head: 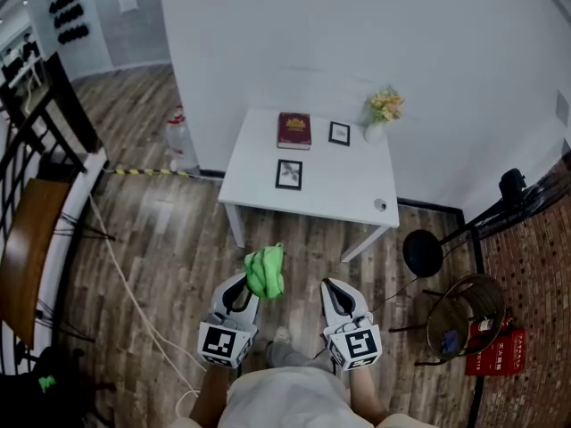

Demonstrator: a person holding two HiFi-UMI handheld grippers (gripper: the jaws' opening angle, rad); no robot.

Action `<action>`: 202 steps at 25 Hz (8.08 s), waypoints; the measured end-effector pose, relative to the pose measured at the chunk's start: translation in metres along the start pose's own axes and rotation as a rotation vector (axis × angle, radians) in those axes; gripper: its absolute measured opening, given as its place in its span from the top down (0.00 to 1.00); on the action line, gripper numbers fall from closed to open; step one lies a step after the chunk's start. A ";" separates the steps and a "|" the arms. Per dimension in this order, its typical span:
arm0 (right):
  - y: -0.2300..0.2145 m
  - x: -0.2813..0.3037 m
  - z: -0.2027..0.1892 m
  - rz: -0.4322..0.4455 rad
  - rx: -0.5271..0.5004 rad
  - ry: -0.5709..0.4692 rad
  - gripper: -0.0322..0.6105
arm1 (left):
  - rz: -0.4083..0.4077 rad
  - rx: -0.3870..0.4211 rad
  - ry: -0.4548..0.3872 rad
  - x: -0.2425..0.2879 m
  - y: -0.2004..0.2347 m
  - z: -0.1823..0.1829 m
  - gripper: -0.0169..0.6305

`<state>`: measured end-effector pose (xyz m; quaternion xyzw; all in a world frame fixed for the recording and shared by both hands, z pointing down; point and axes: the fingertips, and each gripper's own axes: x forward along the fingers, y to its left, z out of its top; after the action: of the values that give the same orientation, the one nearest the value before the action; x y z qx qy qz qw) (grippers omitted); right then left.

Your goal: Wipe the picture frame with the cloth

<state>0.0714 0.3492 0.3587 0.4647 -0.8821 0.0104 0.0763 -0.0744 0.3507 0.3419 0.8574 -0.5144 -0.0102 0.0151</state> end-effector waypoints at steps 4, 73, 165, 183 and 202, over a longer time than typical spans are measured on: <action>-0.019 0.020 0.001 0.024 0.007 -0.002 0.95 | 0.016 0.001 0.010 0.026 0.007 -0.003 0.85; -0.191 0.376 -0.078 -0.189 0.148 0.297 0.95 | -0.256 -0.081 0.184 0.382 0.239 -0.106 0.85; -0.231 0.451 -0.270 -0.027 0.337 0.687 0.91 | -0.089 -0.035 0.741 0.526 0.229 -0.308 0.85; -0.237 0.447 -0.265 -0.062 0.358 0.656 0.90 | 0.054 -0.067 0.699 0.490 0.278 -0.280 0.85; -0.218 0.440 -0.269 0.005 0.348 0.670 0.87 | -0.255 -0.067 0.662 0.519 0.157 -0.280 0.85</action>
<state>0.0396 -0.1107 0.6770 0.4393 -0.7944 0.3120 0.2803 0.0405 -0.1768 0.6264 0.8706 -0.3697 0.2495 0.2076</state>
